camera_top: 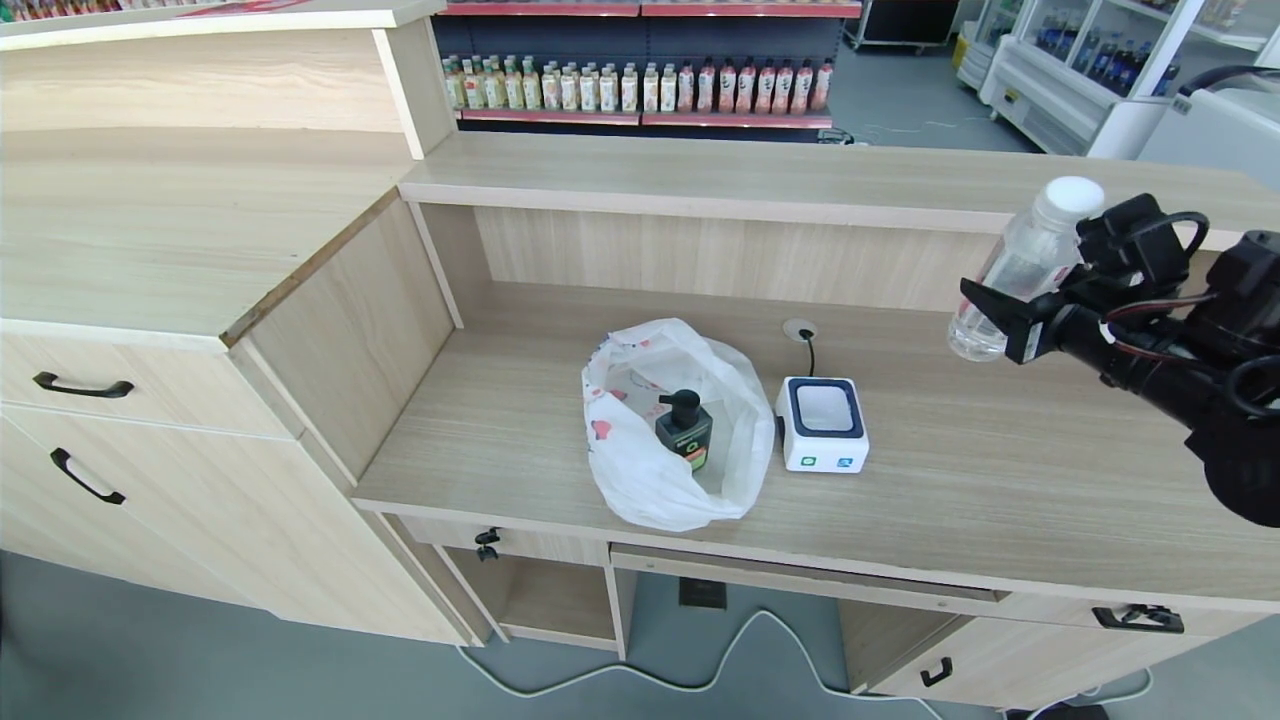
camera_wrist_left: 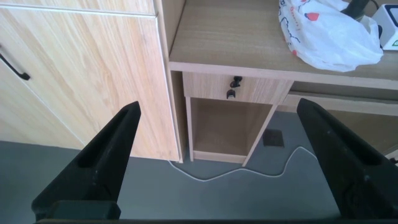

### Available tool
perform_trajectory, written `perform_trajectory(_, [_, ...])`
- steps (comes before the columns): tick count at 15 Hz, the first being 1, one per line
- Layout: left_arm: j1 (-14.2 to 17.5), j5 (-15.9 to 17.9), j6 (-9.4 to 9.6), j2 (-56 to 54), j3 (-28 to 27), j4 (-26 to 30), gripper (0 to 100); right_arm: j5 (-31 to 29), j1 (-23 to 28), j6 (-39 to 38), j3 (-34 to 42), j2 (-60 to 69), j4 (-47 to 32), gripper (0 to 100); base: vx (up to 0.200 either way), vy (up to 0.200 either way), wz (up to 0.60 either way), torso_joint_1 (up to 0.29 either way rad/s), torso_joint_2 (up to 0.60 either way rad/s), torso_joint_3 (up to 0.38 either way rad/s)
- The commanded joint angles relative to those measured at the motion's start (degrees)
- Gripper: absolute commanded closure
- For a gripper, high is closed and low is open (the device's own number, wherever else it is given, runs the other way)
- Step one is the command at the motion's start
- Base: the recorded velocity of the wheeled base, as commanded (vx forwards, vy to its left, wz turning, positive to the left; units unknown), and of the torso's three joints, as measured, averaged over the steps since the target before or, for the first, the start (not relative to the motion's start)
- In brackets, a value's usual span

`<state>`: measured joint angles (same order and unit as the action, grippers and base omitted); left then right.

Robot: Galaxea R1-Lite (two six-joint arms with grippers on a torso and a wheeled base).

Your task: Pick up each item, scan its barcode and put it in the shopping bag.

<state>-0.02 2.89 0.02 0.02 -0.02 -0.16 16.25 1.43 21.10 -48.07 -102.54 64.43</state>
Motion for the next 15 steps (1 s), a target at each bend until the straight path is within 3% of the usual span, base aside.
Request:
perform_trajectory(1, [0.0,0.0,0.06,0.0,0.0,0.0,0,-1.4,-0.3,-0.6,0.4,1.3,0.3,100,0.0,0.0,0.0,0.0,0.0,0.0])
perform_trajectory(4, [0.0,0.0,-0.02,0.0,0.0,0.0,0,-4.1,0.0,-1.3,0.3,1.3,0.3,100,0.0,0.0,0.0,0.0,0.0,0.0])
perform_trajectory(11, [0.0,0.0,0.06,0.0,0.0,0.0,0,-4.6,0.0,-6.1,-2.5,0.0,1.5,100,0.0,0.0,0.6,0.003,0.0,0.002])
perform_trajectory(13, [0.0,0.0,-0.02,0.0,0.0,0.0,0,-4.3,0.1,-10.6,-3.0,-1.9,2.4,100,0.0,0.0,0.6,0.002,0.0,0.005])
perform_trajectory(15, [-0.1,0.0,-0.02,0.0,0.0,0.0,0,-4.2,0.1,-13.4,-3.3,-4.7,3.1,100,0.0,0.0,0.0,0.0,0.0,0.0])
